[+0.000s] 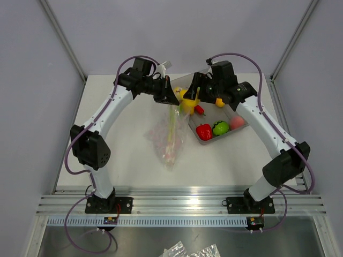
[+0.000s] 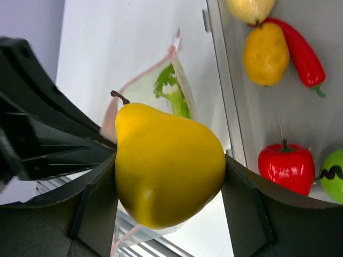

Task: Place the food in the zip-top bag and seal the zipper
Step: Place the fake fruit in the zipper food storage bag, then pick up the fake fruit from the bin, then place the fake fruit in the zipper food storage bag, then pick up the fake fruit from the bin.

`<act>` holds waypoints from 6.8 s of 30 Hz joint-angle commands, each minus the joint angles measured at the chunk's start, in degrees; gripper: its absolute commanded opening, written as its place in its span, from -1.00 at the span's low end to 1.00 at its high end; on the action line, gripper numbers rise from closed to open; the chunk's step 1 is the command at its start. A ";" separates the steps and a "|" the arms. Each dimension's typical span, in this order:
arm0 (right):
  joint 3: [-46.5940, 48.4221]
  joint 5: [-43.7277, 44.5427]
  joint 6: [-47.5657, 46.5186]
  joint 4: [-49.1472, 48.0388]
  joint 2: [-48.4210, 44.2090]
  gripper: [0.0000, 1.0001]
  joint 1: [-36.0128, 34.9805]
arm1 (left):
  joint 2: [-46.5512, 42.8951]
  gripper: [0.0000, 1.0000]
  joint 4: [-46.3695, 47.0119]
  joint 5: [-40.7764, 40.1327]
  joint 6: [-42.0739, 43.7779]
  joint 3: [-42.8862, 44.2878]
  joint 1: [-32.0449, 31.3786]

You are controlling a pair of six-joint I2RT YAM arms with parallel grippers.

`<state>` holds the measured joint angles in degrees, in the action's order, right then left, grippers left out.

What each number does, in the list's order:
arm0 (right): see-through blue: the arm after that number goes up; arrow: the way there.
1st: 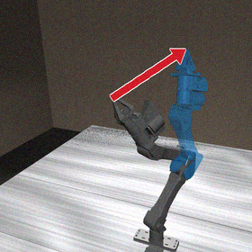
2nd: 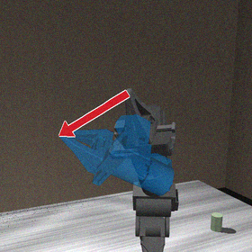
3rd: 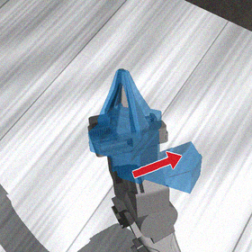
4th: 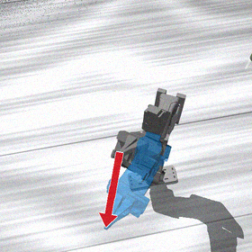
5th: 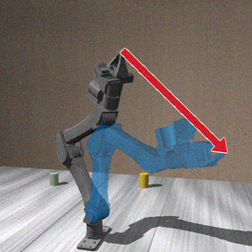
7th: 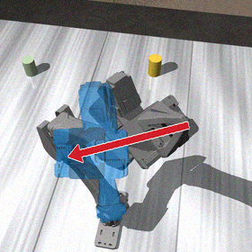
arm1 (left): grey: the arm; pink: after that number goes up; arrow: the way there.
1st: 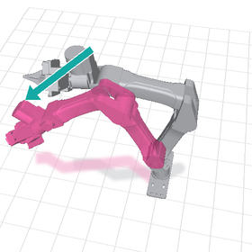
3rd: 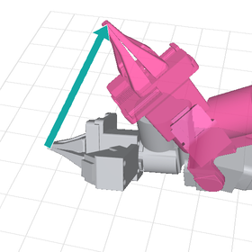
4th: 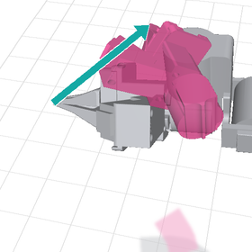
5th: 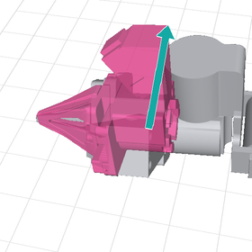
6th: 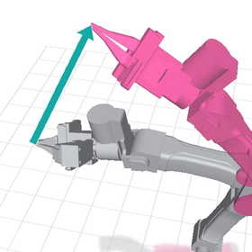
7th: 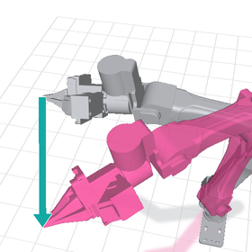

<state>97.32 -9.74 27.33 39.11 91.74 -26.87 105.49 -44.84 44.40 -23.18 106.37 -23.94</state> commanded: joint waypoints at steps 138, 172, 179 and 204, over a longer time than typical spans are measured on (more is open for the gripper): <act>-9.61 -1.25 -2.89 -0.01 -3.95 -0.25 -6.08 | -3.98 -1.00 1.69 0.86 -0.02 1.47 -1.72; -16.64 19.93 -5.71 6.68 4.47 0.90 8.94 | -6.27 -1.00 3.35 1.21 0.24 -3.27 -0.67; -18.30 17.91 -6.06 4.13 11.08 0.95 10.88 | -5.83 -1.00 1.60 0.95 1.47 -2.13 -0.67; -8.92 20.73 -5.18 10.54 -5.43 -0.08 11.85 | -5.30 -1.00 1.95 1.48 0.94 -2.04 -0.67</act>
<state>82.91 10.90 22.24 48.14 91.22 -15.25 101.93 -44.47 44.31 -22.46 102.67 -24.82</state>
